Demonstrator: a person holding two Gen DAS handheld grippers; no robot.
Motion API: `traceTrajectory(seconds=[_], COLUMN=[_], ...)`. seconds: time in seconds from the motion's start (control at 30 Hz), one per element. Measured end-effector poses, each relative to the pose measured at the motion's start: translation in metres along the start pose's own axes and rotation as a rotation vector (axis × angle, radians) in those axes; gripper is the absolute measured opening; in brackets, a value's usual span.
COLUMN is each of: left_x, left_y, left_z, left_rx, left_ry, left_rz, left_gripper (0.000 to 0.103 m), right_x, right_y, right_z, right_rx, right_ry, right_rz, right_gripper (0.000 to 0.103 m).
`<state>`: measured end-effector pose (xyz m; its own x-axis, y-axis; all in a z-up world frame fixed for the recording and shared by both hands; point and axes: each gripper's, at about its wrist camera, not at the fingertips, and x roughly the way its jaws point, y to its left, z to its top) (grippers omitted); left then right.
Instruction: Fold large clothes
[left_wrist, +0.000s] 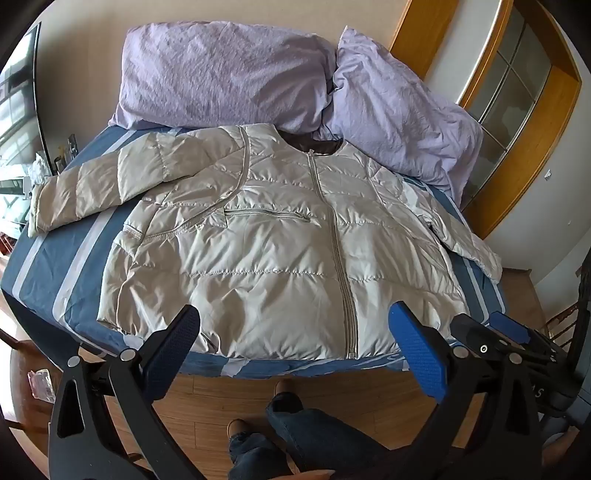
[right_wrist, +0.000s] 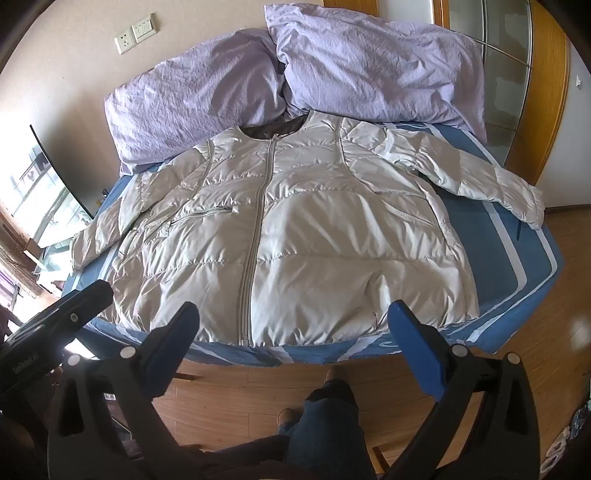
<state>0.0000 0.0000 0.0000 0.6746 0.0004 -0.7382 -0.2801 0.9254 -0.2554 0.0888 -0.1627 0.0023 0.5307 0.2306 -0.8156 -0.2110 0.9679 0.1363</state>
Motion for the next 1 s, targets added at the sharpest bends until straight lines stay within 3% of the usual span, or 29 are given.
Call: traceTrajectory(seconds=[1.0], left_x=[-0.0006], left_y=[-0.0006], left_z=[0.0001], left_rx=[0.006], left_ry=[-0.006], left_rz=[0.0], left_gripper=[0.102], right_x=[0.0002], right_y=[0.0009], right_z=[0.0004], right_rx=[0.0], right_ry=[-0.001], right_rz=[-0.001], right_gripper=[0.101])
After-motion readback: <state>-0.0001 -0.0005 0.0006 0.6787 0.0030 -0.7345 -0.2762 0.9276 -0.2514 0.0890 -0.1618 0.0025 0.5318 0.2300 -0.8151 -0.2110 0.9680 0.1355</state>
